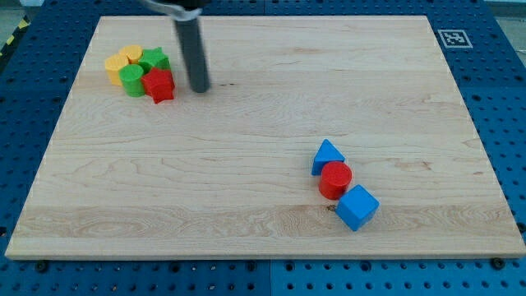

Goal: Move the group of blocks towards the center of the board

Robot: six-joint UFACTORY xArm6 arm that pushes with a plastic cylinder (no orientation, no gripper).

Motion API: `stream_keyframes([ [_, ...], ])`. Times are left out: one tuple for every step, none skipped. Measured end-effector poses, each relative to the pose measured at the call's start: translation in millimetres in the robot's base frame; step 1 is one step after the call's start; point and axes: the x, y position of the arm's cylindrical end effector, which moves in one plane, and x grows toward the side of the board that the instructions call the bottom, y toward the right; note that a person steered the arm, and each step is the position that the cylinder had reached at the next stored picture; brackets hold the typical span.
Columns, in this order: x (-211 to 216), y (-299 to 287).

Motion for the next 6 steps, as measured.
stream_keyframes([
  [0,114],
  [32,222],
  [104,305],
  [193,338],
  [249,313],
  [251,247],
])
